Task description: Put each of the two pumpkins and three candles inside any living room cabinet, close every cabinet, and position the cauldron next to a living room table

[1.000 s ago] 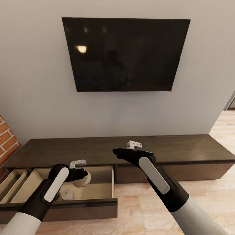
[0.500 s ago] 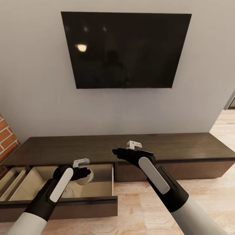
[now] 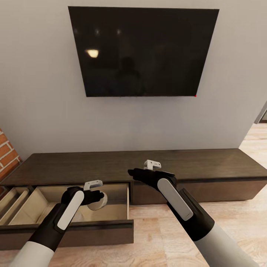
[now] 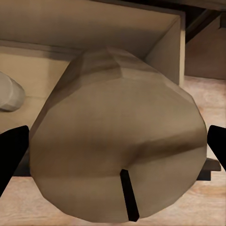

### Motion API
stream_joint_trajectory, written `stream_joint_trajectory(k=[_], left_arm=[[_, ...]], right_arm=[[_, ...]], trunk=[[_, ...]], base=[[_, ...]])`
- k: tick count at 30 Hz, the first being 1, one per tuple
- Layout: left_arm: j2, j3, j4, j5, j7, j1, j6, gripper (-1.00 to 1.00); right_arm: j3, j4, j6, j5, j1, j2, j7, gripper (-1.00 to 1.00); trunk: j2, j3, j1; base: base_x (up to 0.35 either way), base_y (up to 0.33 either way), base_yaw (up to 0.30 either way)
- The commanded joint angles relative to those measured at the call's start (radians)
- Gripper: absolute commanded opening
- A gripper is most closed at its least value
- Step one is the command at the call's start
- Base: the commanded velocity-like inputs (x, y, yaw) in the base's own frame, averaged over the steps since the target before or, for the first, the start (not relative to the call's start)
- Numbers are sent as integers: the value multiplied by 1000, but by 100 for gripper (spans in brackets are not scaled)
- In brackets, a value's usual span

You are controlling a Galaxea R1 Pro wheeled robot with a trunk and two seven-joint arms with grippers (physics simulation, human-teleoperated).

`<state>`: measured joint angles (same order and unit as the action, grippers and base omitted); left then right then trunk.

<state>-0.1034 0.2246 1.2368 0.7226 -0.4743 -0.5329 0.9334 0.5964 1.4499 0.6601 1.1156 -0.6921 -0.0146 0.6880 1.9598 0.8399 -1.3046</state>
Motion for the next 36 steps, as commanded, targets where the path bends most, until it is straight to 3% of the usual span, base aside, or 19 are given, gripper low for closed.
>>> stream_joint_trajectory(k=[1,14,36], left_arm=[[-1,3,1,10,-10,-1,1,-100],[-1,3,1,14,-3,-1,1,-100],[0,5,1,20,3,-1,5,-100]], right_arm=[[2,1,-1,9,-1,-1,10,100],[2,2,-1,9,-1,0,11,100],[2,1,-1,9,-1,1,11,100]], trunk=[[8,4,-4],[99,45,-54],[99,45,-54]], base=[[0,0,0],[0,0,0],[73,0,0]])
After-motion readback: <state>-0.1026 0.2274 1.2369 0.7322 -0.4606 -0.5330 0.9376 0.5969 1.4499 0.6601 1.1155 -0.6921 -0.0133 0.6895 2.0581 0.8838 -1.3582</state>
